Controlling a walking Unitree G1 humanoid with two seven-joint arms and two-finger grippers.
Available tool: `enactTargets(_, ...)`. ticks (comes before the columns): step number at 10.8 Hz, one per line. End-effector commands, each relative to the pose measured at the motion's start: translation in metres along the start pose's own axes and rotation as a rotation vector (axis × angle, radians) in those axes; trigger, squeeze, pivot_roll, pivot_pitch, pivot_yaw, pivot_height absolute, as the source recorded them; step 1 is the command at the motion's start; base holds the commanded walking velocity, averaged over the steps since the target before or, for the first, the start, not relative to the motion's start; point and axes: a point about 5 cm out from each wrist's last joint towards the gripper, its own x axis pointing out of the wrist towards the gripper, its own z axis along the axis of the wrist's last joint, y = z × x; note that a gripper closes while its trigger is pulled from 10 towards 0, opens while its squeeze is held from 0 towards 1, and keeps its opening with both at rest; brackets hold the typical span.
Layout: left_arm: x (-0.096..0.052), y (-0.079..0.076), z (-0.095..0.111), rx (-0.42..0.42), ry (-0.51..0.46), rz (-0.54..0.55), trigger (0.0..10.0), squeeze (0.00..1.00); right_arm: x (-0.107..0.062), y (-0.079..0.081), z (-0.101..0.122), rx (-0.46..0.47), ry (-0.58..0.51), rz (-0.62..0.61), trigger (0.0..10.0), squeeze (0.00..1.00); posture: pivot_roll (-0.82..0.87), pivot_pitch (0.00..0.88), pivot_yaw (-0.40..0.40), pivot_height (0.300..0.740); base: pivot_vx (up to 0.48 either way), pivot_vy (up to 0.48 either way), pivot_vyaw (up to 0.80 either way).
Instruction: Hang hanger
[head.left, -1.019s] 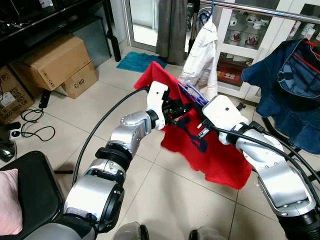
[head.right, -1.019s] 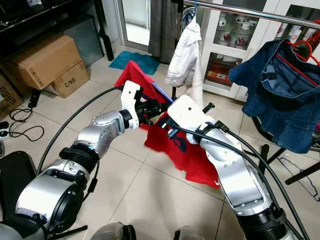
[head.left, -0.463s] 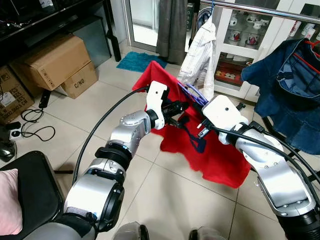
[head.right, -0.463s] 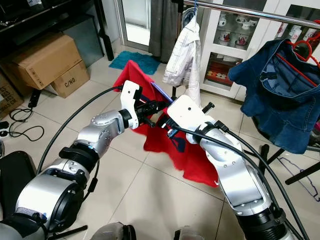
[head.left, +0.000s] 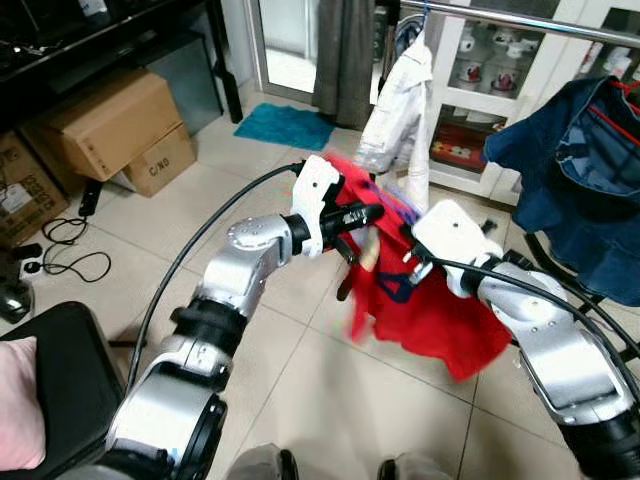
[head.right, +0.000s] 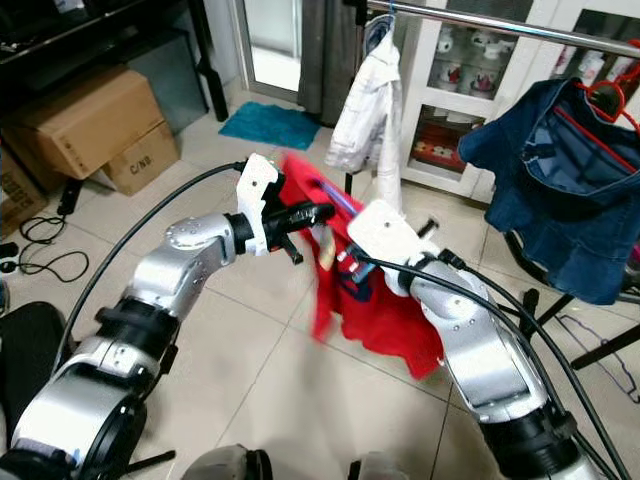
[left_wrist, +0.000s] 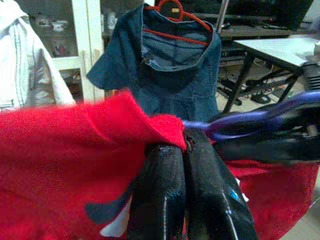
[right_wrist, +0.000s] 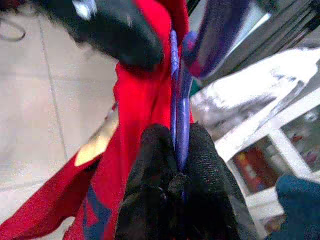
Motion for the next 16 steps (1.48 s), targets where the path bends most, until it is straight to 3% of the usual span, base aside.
enactTargets(1,-0.001,0.001,0.005,0.022,0.003,0.014,0.0,0.0,0.003,-0.003,0.0,0.002,0.017,0.019,0.0,0.0,-0.16,0.0,0.064,0.74,0.0,0.0,0.0)
enactTargets(4,-0.008,0.003,0.009,0.116,0.071,0.088,0.0,0.0,0.006,0.0,-0.018,0.006,0.137,0.141,0.0,0.0,-0.16,0.0,0.063,0.74,0.0,0.0,0.0)
enactTargets(5,-0.015,0.016,0.017,0.192,0.068,0.189,0.0,0.0,-0.002,0.001,-0.024,-0.004,0.167,0.219,0.0,0.0,-0.16,0.0,0.063,0.74,0.0,0.0,0.0)
enactTargets(7,-0.016,0.022,0.029,0.287,0.063,0.208,0.0,0.0,-0.009,0.004,-0.034,-0.051,0.235,0.31,0.0,0.0,-0.16,0.0,0.063,0.74,0.0,0.0,0.0)
enactTargets(8,-0.007,0.009,0.025,0.307,0.086,0.136,0.0,0.0,0.001,-0.004,-0.018,0.003,0.181,0.248,0.0,0.0,-0.17,0.0,0.073,0.74,0.0,0.0,0.0)
enactTargets(9,-0.001,0.003,0.022,0.326,0.1,0.106,0.0,0.0,0.001,0.001,-0.019,-0.045,0.222,0.311,0.0,0.0,-0.17,0.0,0.076,0.74,0.0,0.0,0.0)
enactTargets(10,0.006,-0.005,0.021,0.337,0.1,0.065,0.0,0.0,-0.002,0.008,-0.028,-0.115,0.338,0.393,0.0,0.0,-0.17,0.0,0.075,0.74,0.0,0.0,0.0)
enactTargets(11,0.009,-0.008,0.02,0.351,0.112,0.046,0.0,0.0,0.0,0.01,-0.031,-0.104,0.365,0.398,0.0,0.0,-0.17,0.0,0.075,0.74,0.0,0.0,0.0)
enactTargets(12,0.007,-0.005,0.011,0.4,0.189,0.05,0.0,0.0,0.005,0.006,-0.021,-0.045,0.328,0.359,0.0,0.0,-0.17,0.0,0.076,0.74,0.0,0.0,0.0)
enactTargets(14,-0.007,0.01,-0.011,0.488,0.345,0.091,0.0,0.0,0.004,-0.016,-0.002,-0.016,0.243,0.276,0.0,0.0,-0.17,0.0,0.079,0.74,0.0,0.0,0.0)
enactTargets(16,-0.029,0.04,-0.019,0.479,0.406,0.283,0.0,0.0,-0.016,-0.032,0.005,-0.028,0.215,0.325,0.0,0.0,-0.17,0.0,0.082,0.74,0.0,0.0,0.0)
